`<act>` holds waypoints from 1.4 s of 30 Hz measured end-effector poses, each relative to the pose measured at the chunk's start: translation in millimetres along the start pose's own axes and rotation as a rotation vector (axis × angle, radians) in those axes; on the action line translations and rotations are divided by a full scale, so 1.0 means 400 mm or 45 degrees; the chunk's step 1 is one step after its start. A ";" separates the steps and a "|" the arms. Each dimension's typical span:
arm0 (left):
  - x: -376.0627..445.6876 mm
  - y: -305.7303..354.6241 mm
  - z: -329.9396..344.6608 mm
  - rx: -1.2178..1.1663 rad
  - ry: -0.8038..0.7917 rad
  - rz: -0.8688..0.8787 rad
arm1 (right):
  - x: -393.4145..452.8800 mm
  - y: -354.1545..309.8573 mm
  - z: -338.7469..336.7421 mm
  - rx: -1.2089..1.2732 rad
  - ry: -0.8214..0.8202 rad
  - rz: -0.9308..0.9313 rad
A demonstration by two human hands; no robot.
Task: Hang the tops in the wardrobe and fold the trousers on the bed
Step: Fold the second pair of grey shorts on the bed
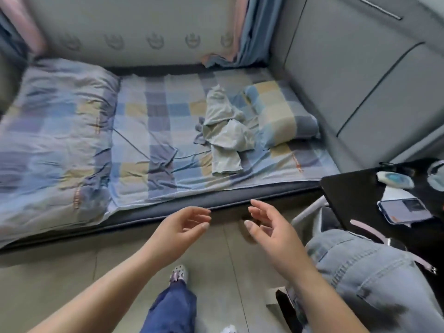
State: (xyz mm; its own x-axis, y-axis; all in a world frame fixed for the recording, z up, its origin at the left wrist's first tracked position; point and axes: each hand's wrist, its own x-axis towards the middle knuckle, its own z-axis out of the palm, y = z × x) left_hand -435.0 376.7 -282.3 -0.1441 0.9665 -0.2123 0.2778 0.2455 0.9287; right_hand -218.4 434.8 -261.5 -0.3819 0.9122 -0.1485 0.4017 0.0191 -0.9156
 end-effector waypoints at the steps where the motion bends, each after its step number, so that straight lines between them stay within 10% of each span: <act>1: 0.011 -0.005 -0.022 -0.010 0.036 -0.010 | 0.032 -0.011 0.016 -0.008 -0.043 -0.016; 25: 0.838 -0.190 -0.469 -0.261 0.129 -0.353 | 0.929 -0.064 0.311 -0.162 -0.151 0.249; 32: 1.230 -0.433 -0.477 -0.229 0.251 -0.590 | 1.336 0.195 0.393 -0.294 -0.284 0.436; 42: 1.756 -0.873 -0.311 -0.015 0.238 -0.653 | 1.858 0.684 0.578 -0.767 -0.471 0.126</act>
State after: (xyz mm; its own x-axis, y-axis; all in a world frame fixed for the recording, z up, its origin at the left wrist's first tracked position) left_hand -751.3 960.4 -717.9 -0.4251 0.6931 -0.5821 0.1171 0.6798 0.7240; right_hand -584.8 1023.3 -708.9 -0.5346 0.7245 -0.4352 0.7983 0.2638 -0.5414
